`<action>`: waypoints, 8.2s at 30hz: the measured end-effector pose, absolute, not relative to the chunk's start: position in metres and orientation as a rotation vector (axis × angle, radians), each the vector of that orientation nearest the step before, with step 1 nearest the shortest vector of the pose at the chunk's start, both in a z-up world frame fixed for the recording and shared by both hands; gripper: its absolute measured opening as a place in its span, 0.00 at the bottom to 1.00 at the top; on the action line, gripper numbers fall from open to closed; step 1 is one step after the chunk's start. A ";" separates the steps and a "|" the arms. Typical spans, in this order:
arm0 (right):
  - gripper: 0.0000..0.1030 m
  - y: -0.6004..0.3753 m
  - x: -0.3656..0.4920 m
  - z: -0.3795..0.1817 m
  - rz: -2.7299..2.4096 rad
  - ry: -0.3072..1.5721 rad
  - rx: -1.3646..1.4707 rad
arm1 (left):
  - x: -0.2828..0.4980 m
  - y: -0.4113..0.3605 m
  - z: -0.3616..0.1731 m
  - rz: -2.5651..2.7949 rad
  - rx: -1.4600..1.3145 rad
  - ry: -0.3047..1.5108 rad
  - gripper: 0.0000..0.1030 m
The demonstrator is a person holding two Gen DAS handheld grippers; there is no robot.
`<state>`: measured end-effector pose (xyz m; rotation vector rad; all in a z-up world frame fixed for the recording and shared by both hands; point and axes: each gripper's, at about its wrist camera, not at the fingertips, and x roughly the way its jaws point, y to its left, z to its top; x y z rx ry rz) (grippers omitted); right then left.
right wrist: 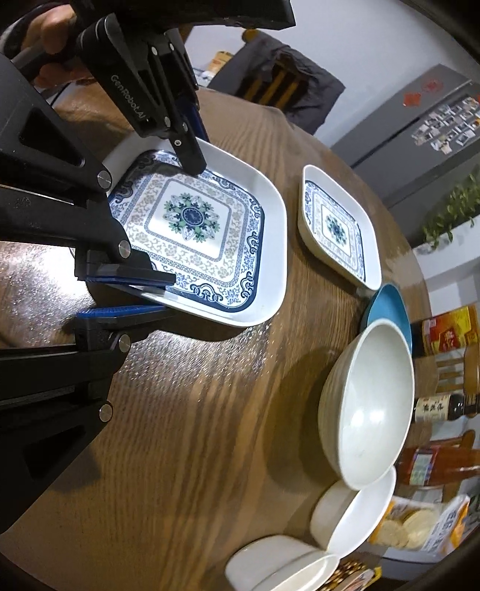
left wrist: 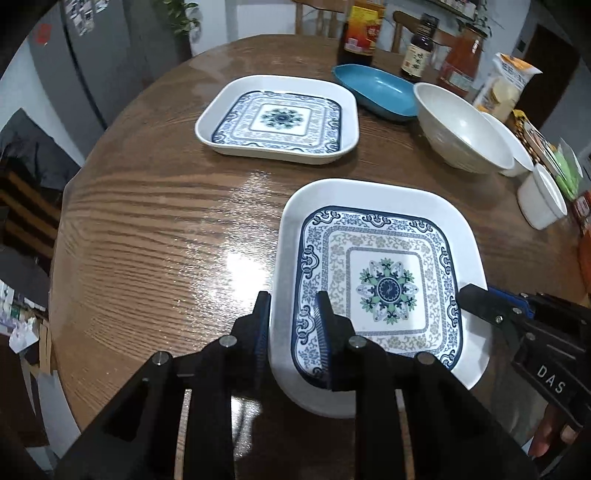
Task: Organize plates and bowls
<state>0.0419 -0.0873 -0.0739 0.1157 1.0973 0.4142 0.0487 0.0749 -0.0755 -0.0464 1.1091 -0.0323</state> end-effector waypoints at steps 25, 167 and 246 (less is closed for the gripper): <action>0.47 -0.080 0.086 -0.033 0.491 1.050 0.270 | 0.083 0.126 -0.027 0.052 -0.124 0.998 0.74; 0.15 -0.074 0.065 -0.066 0.366 1.113 0.009 | 0.061 0.074 -0.067 0.025 -0.015 1.137 0.34; 0.59 -0.204 0.065 0.060 0.162 0.817 0.192 | 0.100 0.035 0.041 -0.044 0.058 0.923 0.99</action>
